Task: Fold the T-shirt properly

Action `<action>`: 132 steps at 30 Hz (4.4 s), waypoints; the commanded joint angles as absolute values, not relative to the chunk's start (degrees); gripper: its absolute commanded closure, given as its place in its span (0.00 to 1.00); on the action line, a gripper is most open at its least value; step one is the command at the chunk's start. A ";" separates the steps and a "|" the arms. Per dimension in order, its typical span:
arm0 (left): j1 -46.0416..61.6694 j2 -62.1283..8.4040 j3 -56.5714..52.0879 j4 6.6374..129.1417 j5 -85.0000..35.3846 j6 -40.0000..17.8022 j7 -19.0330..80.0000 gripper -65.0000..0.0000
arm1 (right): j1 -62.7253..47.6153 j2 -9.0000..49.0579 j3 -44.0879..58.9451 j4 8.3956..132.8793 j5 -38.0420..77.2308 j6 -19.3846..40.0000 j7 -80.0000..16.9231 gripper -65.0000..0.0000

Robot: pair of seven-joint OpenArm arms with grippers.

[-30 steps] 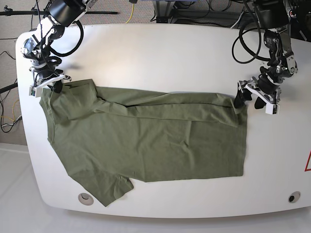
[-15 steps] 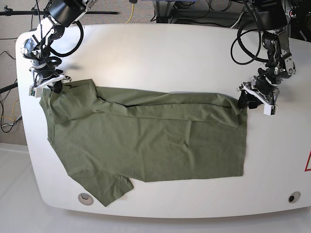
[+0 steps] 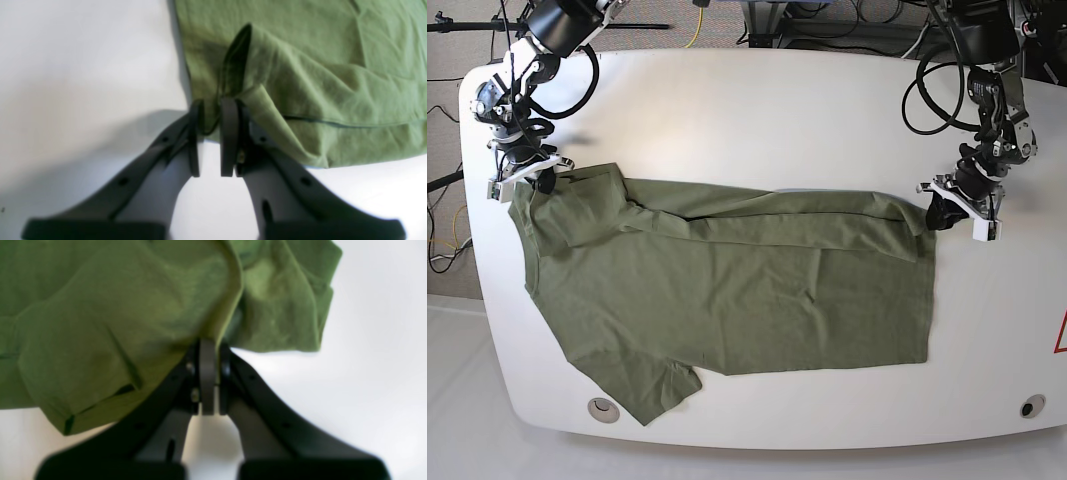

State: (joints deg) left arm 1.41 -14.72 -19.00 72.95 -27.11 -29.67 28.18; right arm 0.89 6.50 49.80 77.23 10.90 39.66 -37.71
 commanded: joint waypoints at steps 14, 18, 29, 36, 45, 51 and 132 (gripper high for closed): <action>1.40 -17.05 -18.85 73.44 -27.19 -29.98 23.40 0.95 | 1.94 7.19 49.91 78.36 11.56 40.00 -35.99 1.00; 1.76 -17.06 -18.84 73.58 -27.21 -29.95 23.53 0.95 | 1.93 7.13 49.88 78.41 11.51 40.00 -35.97 1.00; 3.12 -16.71 -18.52 75.39 -27.65 -30.02 26.44 0.96 | 1.57 6.85 50.04 78.50 11.11 40.00 -36.26 1.00; 2.30 -17.16 -18.72 74.27 -27.58 -29.72 25.93 0.96 | 1.46 6.23 49.76 79.19 11.14 40.00 -35.95 1.00; 2.12 -17.46 -18.41 73.92 -27.40 -28.92 30.11 0.58 | 1.54 6.50 50.48 78.69 10.93 40.00 -35.95 1.00; 2.22 -17.66 -18.39 74.71 -27.59 -29.20 30.52 0.44 | 1.82 6.23 50.43 78.42 11.03 40.00 -35.81 1.00; 2.47 -16.25 -17.37 73.73 -28.51 -29.28 29.99 0.59 | 3.85 5.71 49.56 77.54 9.59 40.00 -36.57 1.00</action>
State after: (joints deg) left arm 3.18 -15.70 -17.61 73.41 -28.40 -29.34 29.39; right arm 3.01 4.93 49.45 76.44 9.19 39.64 -37.52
